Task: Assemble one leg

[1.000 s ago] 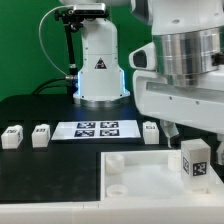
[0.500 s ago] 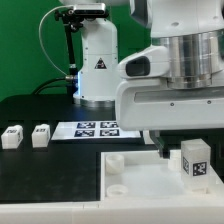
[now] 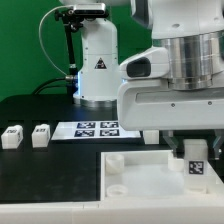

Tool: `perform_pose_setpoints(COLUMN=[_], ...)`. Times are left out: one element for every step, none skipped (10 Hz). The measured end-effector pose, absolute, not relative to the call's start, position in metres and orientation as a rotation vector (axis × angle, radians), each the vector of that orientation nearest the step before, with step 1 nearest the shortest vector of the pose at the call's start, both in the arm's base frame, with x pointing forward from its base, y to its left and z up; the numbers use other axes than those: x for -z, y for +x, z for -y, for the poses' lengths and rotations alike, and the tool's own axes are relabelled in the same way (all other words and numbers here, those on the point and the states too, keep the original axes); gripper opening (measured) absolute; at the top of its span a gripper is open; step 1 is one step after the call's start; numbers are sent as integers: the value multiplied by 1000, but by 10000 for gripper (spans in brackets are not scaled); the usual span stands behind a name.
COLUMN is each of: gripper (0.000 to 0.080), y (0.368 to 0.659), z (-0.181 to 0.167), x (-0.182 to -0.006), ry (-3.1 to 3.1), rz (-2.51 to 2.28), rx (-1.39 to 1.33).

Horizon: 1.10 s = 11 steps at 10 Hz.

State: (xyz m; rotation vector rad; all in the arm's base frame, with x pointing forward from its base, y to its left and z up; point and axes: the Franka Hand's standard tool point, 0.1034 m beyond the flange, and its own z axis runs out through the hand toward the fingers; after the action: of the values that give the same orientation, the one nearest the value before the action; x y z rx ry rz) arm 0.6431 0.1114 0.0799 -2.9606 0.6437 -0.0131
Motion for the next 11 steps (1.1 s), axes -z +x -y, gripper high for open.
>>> perform_pose_setpoints(gripper=[292, 292, 292, 292, 292, 294, 294, 294, 374, 521, 521], y=[643, 642, 641, 640, 640, 637, 636, 636, 636, 635, 632], z=[-111, -111, -113, -115, -115, -113, -113, -113, -113, -115, -119], x=[-80, -79, -80, -80, -80, -79, -78, -79, -78, -76, -72], ry=[-2918, -2849, -2713, -2571, -2345, -2106, -1984, -1989, -2005, -2095, -2196], rz=[-813, -1033, -1388, -1650, -1952, -2178, -2271, -2271, -2257, -2179, -2086], rx=[2, -11, -25, -31, -31, -14, 2, 4, 5, 12, 12])
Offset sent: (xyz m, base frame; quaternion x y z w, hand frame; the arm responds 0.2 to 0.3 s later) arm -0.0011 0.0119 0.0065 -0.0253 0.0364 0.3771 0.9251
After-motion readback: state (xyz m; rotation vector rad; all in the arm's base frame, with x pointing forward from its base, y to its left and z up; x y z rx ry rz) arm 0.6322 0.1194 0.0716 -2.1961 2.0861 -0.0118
